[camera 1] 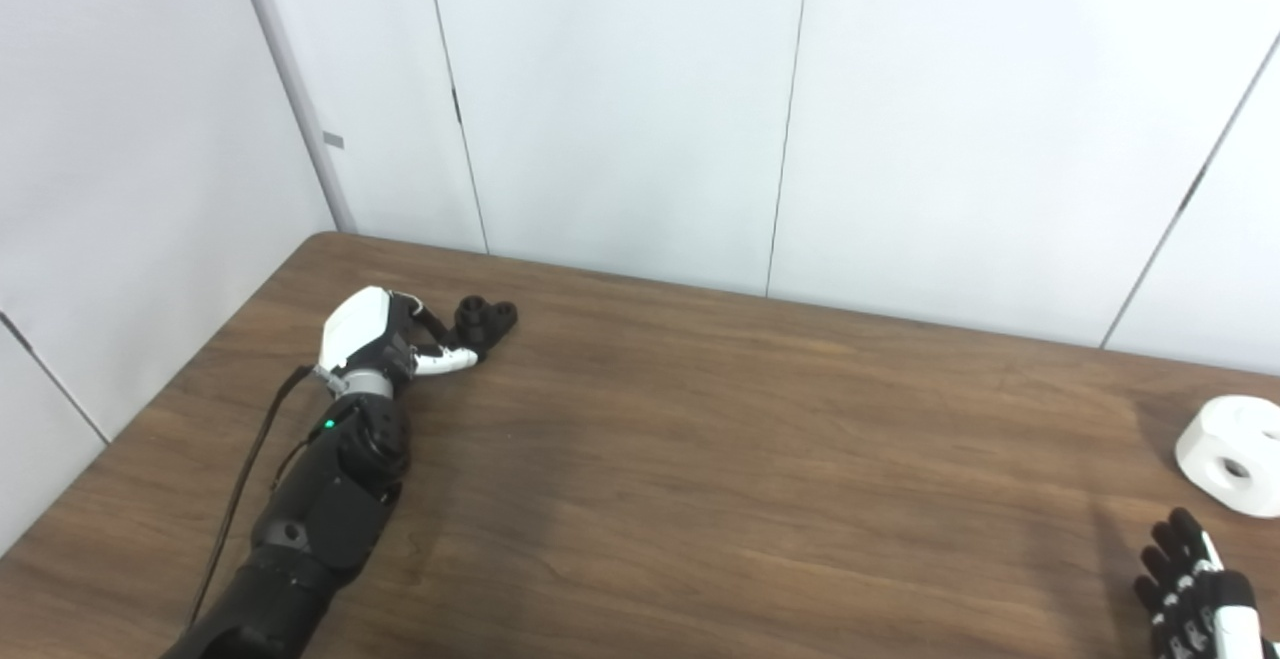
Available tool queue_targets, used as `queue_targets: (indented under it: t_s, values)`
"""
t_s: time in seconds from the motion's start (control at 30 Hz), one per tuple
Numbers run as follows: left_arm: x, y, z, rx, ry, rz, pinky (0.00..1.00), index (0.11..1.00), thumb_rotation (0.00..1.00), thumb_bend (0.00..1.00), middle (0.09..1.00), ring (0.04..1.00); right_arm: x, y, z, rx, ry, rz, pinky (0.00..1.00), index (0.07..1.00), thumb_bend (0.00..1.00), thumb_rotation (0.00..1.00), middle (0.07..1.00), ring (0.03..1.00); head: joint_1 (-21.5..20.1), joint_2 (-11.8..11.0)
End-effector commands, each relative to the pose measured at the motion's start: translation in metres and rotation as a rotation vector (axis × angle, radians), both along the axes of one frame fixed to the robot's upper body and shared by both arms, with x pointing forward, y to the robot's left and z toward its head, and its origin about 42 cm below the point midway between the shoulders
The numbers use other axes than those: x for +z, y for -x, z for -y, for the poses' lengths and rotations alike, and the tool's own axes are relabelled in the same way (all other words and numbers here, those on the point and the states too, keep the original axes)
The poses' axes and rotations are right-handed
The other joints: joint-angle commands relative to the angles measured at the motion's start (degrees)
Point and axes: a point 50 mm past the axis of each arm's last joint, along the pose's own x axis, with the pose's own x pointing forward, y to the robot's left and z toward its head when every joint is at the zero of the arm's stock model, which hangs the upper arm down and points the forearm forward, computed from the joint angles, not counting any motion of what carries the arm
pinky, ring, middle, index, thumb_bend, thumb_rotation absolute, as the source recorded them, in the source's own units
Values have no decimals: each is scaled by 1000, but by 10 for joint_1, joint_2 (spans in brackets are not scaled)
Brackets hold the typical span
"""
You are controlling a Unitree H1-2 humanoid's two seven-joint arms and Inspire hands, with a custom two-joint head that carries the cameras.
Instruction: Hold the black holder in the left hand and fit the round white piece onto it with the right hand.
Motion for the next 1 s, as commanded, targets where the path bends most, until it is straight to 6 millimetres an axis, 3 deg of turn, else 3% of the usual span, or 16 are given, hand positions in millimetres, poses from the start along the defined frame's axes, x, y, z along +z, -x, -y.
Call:
queue_targets:
  t_s: [0.0, 0.43, 0.97]
  values:
    - [1, 3, 5, -51, 14, -19, 895, 484, 47, 522, 786, 909, 8, -2, -2, 13, 5, 30, 1000, 1000, 540, 1000, 1000, 1000, 1, 1]
    - [-2, 33, 54, -249, 80, -25, 881, 483, 47, 522, 784, 915, 5, -6, -7, 13, 17, 26, 1000, 1000, 473, 1000, 1000, 1000, -31, 11]
    - [-14, 75, 110, -491, 78, -51, 844, 485, 45, 520, 796, 907, -1, -13, -18, 17, 16, 33, 1000, 1000, 551, 1000, 989, 1000, -96, 31]
